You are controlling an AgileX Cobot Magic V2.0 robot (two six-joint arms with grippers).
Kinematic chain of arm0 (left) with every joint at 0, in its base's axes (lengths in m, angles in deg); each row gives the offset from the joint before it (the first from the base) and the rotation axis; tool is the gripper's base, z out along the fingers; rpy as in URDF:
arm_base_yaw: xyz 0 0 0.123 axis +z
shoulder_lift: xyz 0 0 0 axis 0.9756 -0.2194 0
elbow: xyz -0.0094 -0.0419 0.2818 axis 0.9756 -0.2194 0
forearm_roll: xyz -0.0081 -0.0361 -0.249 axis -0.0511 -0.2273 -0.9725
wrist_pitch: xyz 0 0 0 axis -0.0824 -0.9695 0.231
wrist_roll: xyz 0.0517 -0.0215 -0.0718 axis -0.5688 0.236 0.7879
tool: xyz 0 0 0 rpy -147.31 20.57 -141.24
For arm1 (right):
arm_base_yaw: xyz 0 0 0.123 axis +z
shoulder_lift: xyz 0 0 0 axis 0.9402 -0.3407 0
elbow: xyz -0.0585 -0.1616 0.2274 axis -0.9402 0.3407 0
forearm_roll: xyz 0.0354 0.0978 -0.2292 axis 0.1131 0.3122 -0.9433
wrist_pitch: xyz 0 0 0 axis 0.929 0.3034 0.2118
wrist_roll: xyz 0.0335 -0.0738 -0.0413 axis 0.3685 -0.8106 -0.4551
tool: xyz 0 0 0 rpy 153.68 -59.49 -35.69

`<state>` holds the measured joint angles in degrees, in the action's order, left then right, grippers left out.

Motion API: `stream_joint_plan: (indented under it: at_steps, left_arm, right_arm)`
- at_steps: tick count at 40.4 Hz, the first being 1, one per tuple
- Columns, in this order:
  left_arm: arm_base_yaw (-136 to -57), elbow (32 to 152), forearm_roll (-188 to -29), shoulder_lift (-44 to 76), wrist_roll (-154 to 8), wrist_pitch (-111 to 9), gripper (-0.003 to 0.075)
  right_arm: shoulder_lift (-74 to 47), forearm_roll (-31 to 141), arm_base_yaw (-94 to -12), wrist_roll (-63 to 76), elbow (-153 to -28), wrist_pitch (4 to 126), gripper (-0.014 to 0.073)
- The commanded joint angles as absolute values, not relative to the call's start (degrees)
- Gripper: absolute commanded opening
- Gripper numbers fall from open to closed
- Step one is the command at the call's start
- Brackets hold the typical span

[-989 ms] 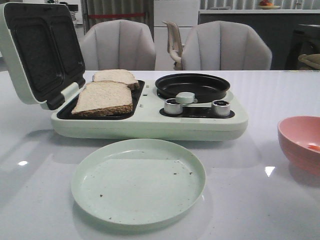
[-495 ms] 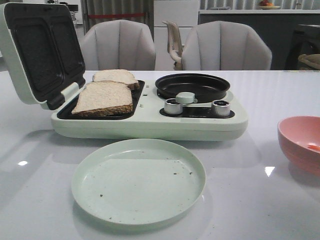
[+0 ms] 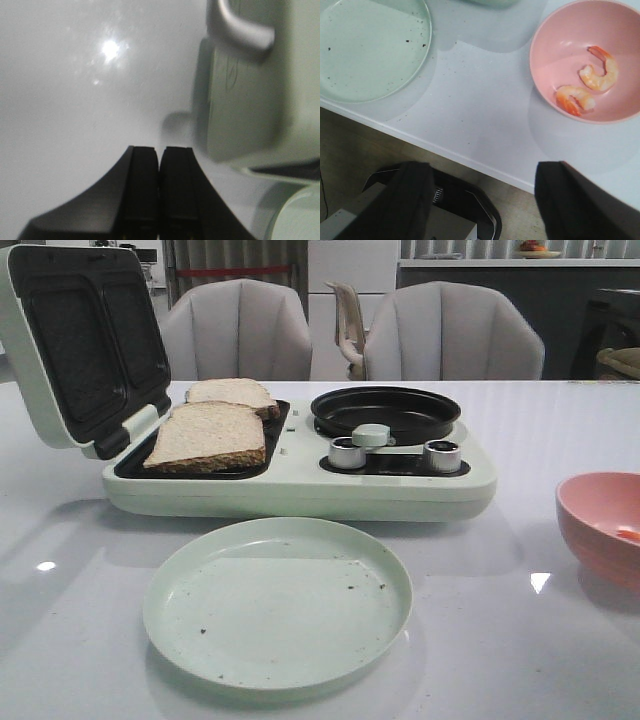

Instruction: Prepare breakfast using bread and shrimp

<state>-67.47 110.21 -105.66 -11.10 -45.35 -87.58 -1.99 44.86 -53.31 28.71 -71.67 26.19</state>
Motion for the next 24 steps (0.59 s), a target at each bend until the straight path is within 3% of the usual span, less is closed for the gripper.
stream_joint_plan:
  at_steps: [1,12,24]
  left_arm:
    - [-67.33,116.74,-113.17,-13.8,-45.66,-82.11,0.0101]
    - [-67.33,122.83,-119.54,-22.79,-45.66,-77.42,0.0101]
    - [-70.21,123.06,-123.99,-23.83,-50.64,-78.73,0.0101]
  right_arm:
    - [-1.43,44.93,-53.36,28.41,-73.17,28.96,0.0538]
    - [-1.43,44.93,-53.36,28.41,-73.17,28.96,0.0538]
    - [-1.43,44.93,-53.36,28.41,-73.17,28.96,0.0538]
